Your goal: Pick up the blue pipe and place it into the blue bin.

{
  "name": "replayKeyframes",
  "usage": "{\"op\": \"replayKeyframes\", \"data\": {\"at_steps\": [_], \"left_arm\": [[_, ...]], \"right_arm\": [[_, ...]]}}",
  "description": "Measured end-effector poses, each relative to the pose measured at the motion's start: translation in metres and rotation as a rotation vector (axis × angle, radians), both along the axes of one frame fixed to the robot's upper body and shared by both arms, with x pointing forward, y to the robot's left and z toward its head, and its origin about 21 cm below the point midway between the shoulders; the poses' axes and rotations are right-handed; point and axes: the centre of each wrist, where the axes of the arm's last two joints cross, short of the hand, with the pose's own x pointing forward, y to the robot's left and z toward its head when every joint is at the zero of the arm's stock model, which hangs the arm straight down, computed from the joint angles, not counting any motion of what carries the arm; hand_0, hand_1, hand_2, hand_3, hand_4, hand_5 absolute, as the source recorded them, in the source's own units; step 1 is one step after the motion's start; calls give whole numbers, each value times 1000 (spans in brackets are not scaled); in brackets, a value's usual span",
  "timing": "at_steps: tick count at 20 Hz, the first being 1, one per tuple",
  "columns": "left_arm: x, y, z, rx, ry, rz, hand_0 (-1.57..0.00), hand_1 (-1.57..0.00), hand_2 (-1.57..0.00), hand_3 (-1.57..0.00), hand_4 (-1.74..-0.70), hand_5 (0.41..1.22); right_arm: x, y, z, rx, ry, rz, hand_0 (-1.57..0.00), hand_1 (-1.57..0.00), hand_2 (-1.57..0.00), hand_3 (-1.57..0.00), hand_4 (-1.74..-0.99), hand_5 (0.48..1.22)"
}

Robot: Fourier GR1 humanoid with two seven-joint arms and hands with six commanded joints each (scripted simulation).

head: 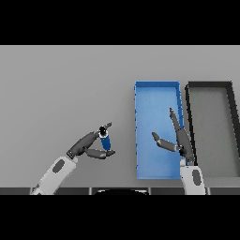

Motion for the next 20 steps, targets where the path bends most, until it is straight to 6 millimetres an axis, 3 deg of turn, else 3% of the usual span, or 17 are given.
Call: {"op": "replayKeyframes", "data": {"at_steps": [4, 7, 8, 9, 11, 13, 14, 16, 20], "left_arm": [[7, -16, -13, -55, -2, -6, 1, 1, -87, -44, -1137, 567], [8, -29, -14, -153, 38, -19, -39, -248, -417, -345, -1268, 675], [8, -26, -16, -174, 44, -14, -179, -411, -578, -590, -1301, 784], [8, -27, -14, -199, 55, -6, -418, -642, -777, -777, -1383, 872], [4, -35, -16, -229, 44, -12, -833, -976, -1063, -1015, -1505, 997], [4, -40, -14, -225, 42, -14, -1099, -1190, -1246, -1196, -1588, 1078], [0, -41, -14, -237, 44, -29, -1193, -1266, -1311, -1258, -1617, 1106], [-4, -47, -13, -220, 32, -38, -1329, -1376, -1404, -1370, -1561, 1148], [-8, -46, -13, -213, -23, -33, -1472, -1491, -1503, -1489, -1502, 1191]], "right_arm": [[-3, -1, 0, -16, -3, 12, 1, 1, 1, 1, -1188, 550], [0, -6, 4, -32, 6, -1, 1, 1, 1, 1, -1196, 560], [-1, -5, 3, -18, 5, 6, 1, 1, 1, 1, -1192, 560], [2, -7, 4, -24, 11, 2, 1, 1, 1, 1, -1191, 561], [-1, -5, -1, -21, 13, 6, 1, 1, 1, 1, -1184, 562], [0, -3, -2, -28, 10, 6, 1, 1, 1, 1, -1179, 561], [0, -2, -4, -30, 15, -1, 1, 1, 1, 1, -1178, 561], [3, 0, 0, -29, 2, -1, 1, 1, 1, 1, -1176, 559], [0, -3, -1, -33, 13, -2, 1, 1, 1, 1, -1166, 556]]}}
